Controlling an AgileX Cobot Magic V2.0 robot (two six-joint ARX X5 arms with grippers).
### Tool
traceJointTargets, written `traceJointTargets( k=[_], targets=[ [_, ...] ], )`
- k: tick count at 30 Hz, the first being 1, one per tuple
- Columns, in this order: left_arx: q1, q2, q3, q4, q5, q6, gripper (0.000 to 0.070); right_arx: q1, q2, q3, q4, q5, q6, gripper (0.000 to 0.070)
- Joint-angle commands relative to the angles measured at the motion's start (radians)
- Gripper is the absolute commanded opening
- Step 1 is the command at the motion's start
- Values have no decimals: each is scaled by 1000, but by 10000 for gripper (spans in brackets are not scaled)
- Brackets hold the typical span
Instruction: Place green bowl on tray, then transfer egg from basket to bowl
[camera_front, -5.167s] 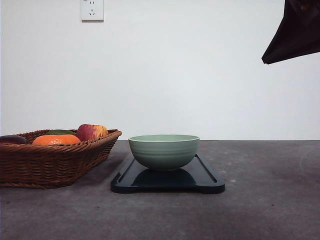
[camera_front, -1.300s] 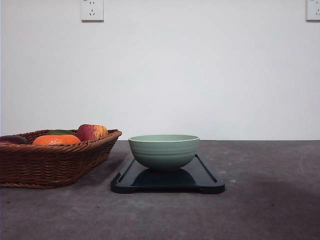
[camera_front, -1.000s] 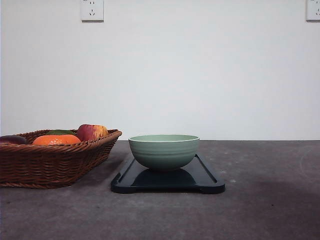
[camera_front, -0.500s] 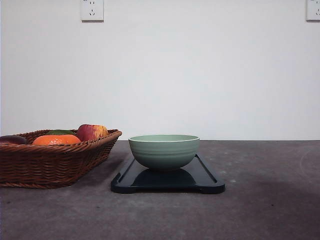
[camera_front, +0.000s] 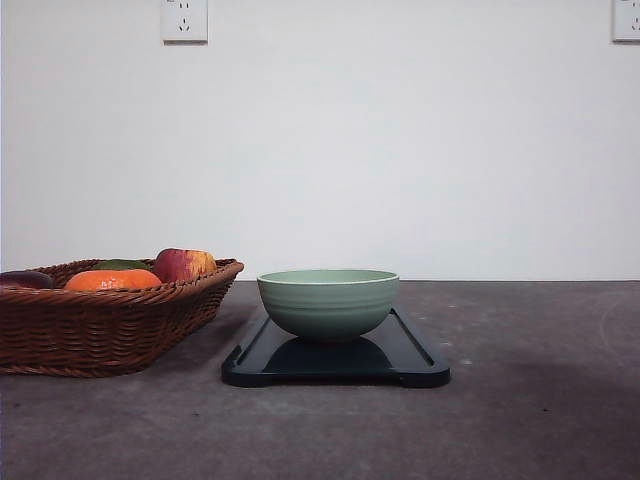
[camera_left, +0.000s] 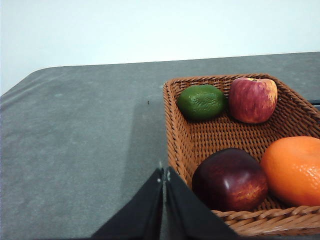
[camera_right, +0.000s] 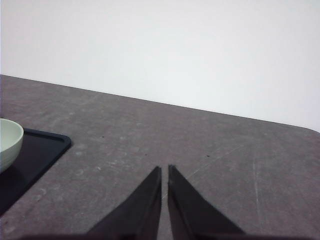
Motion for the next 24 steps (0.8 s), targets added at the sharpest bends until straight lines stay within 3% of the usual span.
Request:
traceJointTargets(
  k=[1,24],
  targets=[
    [1,0,-19,10,-2,10,0,0,0,-4,10,3,-4,15],
    [1,0,-19,10,-2,10,0,0,0,-4,10,3,-4,15]
  ],
)
